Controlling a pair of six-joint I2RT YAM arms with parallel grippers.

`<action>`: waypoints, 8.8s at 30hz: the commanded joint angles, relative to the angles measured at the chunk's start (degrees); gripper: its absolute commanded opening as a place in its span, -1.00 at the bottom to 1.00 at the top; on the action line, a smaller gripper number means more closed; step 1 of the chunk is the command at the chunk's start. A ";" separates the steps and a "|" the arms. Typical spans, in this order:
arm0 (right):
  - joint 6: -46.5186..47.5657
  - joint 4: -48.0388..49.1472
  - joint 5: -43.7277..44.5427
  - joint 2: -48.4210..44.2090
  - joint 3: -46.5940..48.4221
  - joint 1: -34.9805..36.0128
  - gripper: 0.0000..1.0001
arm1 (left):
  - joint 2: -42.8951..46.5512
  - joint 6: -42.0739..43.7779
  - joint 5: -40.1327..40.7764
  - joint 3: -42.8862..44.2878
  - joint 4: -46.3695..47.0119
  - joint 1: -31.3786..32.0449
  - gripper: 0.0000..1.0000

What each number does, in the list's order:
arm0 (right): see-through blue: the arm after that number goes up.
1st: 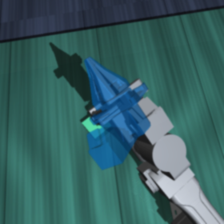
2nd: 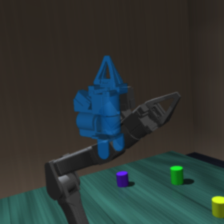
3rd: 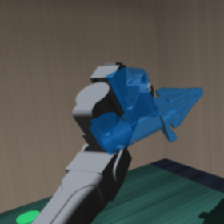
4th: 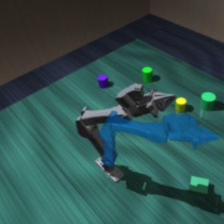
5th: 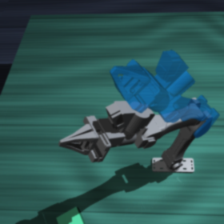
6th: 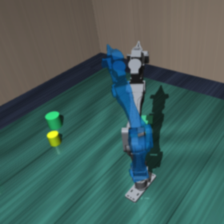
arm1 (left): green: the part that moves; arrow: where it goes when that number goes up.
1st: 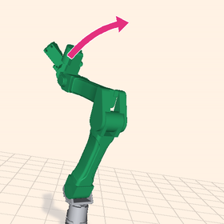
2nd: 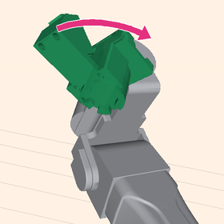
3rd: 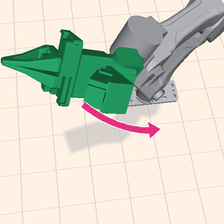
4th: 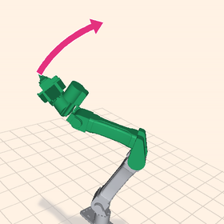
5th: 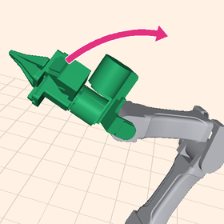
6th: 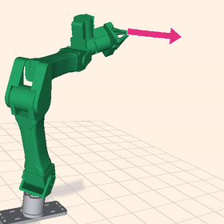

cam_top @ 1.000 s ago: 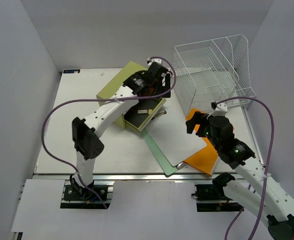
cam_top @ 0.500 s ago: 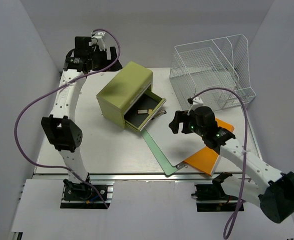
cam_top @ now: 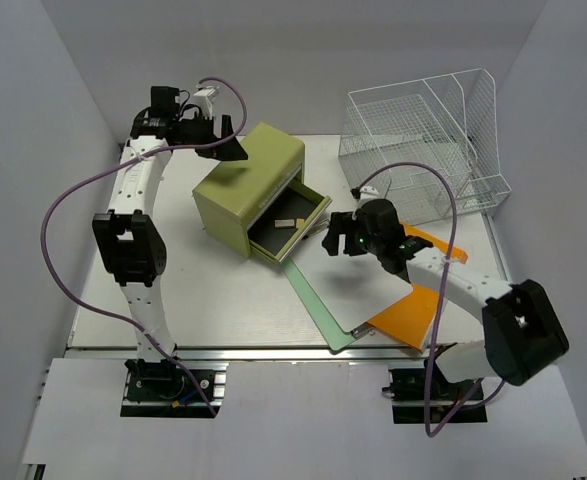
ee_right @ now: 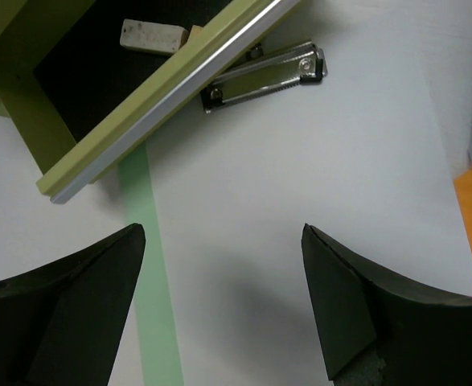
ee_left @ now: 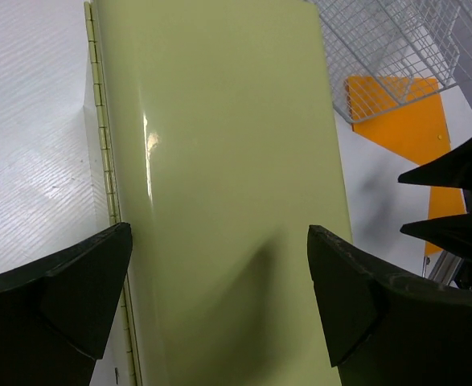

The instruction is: Organize the desk

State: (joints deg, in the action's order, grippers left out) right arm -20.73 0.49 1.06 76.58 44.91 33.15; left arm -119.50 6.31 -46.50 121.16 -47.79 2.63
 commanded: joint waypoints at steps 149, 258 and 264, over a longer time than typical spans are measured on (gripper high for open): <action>-5.99 -33.27 -6.68 -26.57 -7.90 -22.34 0.78 | -17.96 0.73 40.34 -2.25 1.91 33.49 -0.55; -87.57 79.25 -95.46 41.64 76.57 -61.80 -1.00 | 39.62 14.97 59.15 -32.32 27.76 43.42 0.96; -81.48 74.47 -94.05 44.10 84.10 -61.80 -1.00 | 36.10 14.88 60.12 -29.76 26.17 43.42 0.96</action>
State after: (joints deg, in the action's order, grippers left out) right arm -97.06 65.71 -86.39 122.30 122.87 -28.60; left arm -82.94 21.89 12.71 88.58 -20.21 45.89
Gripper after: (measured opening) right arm 0.010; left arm 0.982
